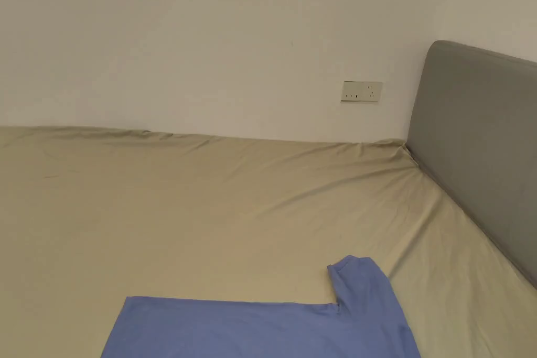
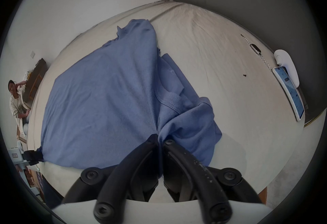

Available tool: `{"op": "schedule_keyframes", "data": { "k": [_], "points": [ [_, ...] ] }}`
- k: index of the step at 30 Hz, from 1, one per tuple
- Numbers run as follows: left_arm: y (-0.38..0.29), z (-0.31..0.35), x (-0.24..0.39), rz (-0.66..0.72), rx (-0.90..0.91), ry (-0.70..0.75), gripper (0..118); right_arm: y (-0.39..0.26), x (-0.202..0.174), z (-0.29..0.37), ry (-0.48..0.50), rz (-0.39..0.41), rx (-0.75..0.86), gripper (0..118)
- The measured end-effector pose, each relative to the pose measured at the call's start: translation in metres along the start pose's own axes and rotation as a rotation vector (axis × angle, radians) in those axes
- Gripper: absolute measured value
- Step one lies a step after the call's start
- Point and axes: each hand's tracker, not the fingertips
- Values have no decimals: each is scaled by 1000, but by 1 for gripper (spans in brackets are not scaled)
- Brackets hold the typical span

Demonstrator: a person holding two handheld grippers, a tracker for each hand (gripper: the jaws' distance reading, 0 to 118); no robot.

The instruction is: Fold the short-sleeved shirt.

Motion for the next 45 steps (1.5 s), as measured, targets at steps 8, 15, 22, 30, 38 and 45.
{"op": "schedule_keyframes", "data": {
  "k": [8,15,22,30,38,45],
  "points": [
    [-2,109,24,-180,580,-10,108,4,-6,81,-51,149,476,99],
    [-9,193,75,-303,1078,-100,10,26,-50,189,-10,211,992,25],
    [5,213,102,-333,1130,-197,0,31,-71,208,19,193,1075,1],
    [158,145,126,-336,802,-280,0,55,-75,182,16,214,1013,1],
    [299,-50,163,-283,162,-139,33,98,-76,118,-5,199,875,1],
    [330,-181,149,-251,59,14,83,118,-67,59,-44,208,771,1]
  ]
}}
